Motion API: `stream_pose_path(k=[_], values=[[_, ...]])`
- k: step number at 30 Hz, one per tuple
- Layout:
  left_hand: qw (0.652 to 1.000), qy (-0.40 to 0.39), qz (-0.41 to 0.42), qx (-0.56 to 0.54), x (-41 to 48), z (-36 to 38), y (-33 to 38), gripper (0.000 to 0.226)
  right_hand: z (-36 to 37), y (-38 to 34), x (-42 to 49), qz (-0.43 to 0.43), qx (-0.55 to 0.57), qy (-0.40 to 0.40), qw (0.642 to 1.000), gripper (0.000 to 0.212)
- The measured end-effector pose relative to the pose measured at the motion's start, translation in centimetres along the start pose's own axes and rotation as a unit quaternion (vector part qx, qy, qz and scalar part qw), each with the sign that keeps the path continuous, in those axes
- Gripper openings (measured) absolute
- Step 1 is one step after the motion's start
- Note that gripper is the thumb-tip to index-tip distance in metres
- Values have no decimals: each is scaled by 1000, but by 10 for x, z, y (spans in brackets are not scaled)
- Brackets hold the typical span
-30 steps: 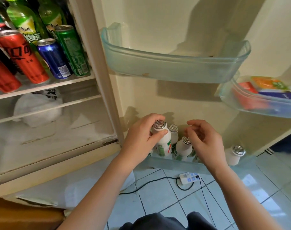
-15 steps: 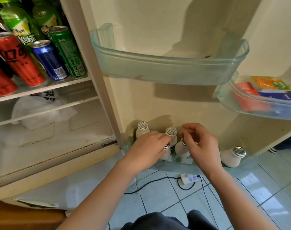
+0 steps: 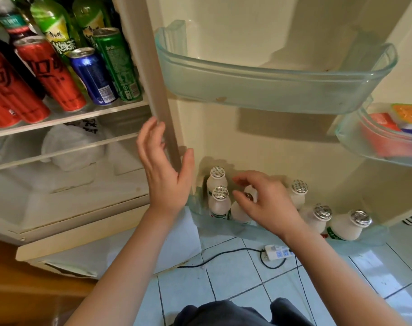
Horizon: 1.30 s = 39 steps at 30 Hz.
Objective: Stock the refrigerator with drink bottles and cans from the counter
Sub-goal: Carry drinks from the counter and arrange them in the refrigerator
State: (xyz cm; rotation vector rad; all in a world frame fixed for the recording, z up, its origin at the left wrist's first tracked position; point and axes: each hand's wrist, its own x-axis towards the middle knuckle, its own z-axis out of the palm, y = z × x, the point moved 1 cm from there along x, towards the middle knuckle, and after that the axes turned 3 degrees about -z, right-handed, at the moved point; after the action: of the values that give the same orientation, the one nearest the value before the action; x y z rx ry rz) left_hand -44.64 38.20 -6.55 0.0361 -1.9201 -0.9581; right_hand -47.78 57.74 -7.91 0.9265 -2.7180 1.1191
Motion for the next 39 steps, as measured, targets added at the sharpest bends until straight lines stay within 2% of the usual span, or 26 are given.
stream_pose_path(k=[3, 6, 11, 15, 25, 34, 39], values=[[997, -59, 8, 38, 13, 4, -9, 67, 11, -10, 9, -32, -73, -77, 994, 36], [992, -89, 24, 91, 20, 10, -16, 76, 20, -17, 14, -27, -129, -112, 985, 43], [990, -112, 61, 58, 22, 18, -37, 70, 31, -22, 27, 5, -193, -175, 966, 38], [993, -95, 59, 40, 19, 27, -48, 66, 35, -22, 30, 19, -189, -163, 968, 33], [993, -68, 94, 26, 19, 35, -58, 61, 37, -34, 27, 74, -131, -100, 984, 38], [993, -51, 106, 34, 21, 38, -59, 63, 48, -47, 30, 48, -131, -144, 980, 32], [993, -41, 108, 32, 23, 37, -58, 62, 53, -49, 29, 62, -139, -126, 980, 32]])
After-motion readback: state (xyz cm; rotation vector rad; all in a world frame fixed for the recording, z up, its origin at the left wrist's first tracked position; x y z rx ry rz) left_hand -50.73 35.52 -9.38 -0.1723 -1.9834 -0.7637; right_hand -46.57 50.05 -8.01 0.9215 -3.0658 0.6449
